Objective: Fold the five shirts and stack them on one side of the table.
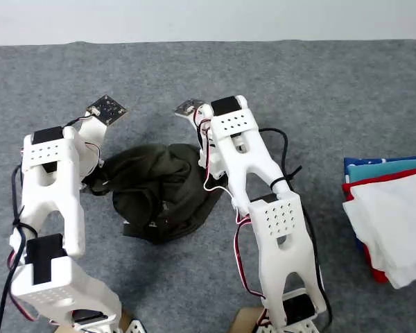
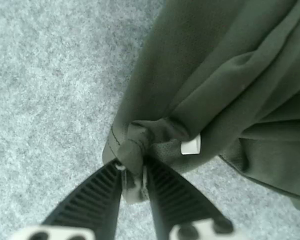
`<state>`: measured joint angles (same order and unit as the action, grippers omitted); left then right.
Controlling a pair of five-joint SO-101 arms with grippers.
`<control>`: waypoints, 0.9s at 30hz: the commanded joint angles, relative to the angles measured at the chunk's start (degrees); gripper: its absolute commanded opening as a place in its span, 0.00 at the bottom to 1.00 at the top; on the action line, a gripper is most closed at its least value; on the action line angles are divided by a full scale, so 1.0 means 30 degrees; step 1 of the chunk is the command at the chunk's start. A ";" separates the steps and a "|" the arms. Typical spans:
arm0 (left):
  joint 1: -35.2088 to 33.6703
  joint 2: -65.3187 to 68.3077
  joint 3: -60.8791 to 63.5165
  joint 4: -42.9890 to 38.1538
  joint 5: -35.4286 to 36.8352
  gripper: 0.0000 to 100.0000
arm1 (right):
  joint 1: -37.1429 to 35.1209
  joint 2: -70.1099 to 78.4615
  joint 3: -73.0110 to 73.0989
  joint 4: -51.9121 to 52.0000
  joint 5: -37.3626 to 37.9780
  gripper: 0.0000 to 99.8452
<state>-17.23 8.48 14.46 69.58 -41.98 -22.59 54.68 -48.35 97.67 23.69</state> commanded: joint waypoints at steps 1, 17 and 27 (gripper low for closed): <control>0.0117 -0.0938 -0.0278 -0.0293 0.0059 0.00 | 0.0161 0.0103 -0.0938 -0.0308 -0.0176 0.23; 0.0147 -0.1114 -0.0308 -0.0293 0.0059 0.00 | 0.0571 0.1451 -0.2374 -0.0103 0.2403 0.01; 0.1084 -0.2842 -0.4059 0.2139 0.0059 0.00 | 0.1744 -0.1802 -0.6388 0.1714 0.3077 0.01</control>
<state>-15.21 5.76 7.96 73.45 -42.24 -19.08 58.02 -63.30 100.48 32.31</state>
